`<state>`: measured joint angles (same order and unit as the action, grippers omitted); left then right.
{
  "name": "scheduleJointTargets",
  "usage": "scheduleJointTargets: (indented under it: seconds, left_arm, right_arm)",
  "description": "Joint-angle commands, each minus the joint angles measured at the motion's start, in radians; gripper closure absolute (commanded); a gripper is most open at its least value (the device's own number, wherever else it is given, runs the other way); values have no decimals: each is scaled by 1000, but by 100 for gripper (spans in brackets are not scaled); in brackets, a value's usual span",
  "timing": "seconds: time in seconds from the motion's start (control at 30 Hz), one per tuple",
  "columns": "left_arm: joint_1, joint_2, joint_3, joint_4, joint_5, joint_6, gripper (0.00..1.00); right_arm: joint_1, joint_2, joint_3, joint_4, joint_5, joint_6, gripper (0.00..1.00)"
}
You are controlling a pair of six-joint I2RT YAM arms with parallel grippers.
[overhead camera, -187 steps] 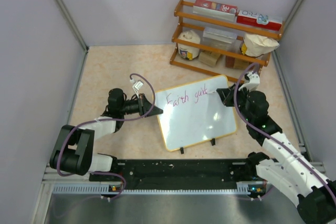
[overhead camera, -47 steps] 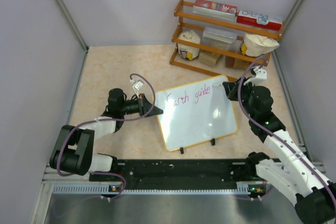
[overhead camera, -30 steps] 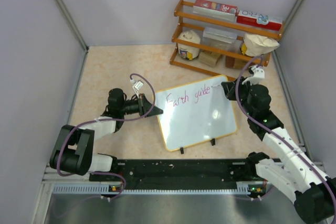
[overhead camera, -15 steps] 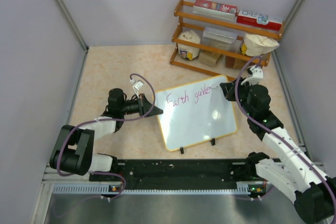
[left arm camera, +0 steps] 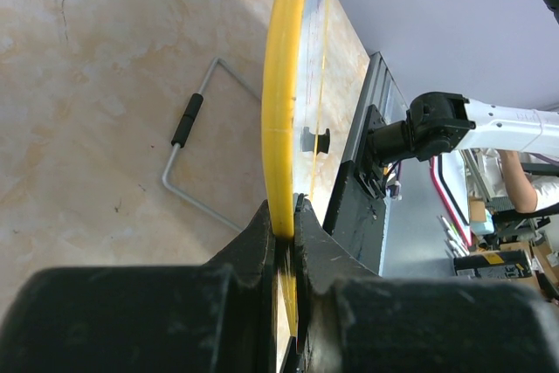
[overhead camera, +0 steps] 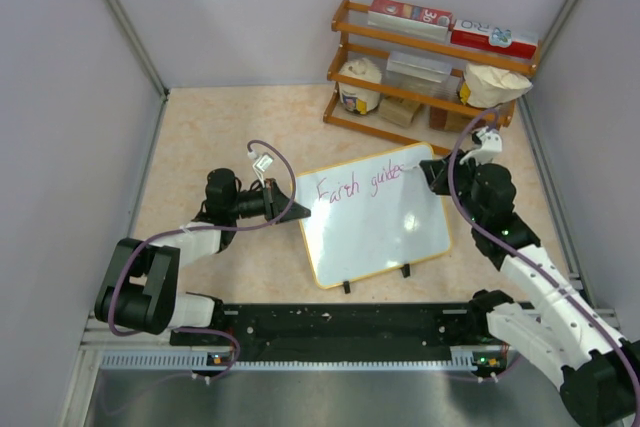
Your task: Write a sentence on the whiteboard
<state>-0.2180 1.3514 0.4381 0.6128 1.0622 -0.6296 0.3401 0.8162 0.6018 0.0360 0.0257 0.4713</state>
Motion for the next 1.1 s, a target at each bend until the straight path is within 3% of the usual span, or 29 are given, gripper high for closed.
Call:
scheduleJointTargets:
  seconds: [0.0, 1.07]
  left_arm:
    - [-17, 20, 17, 8, -7, 93, 100]
    - [-17, 18, 17, 2, -7, 96, 100]
  right_arm:
    - [-24, -22, -14, -21, 34, -20, 100]
    - [-32, -11, -48, 39, -69, 27, 100]
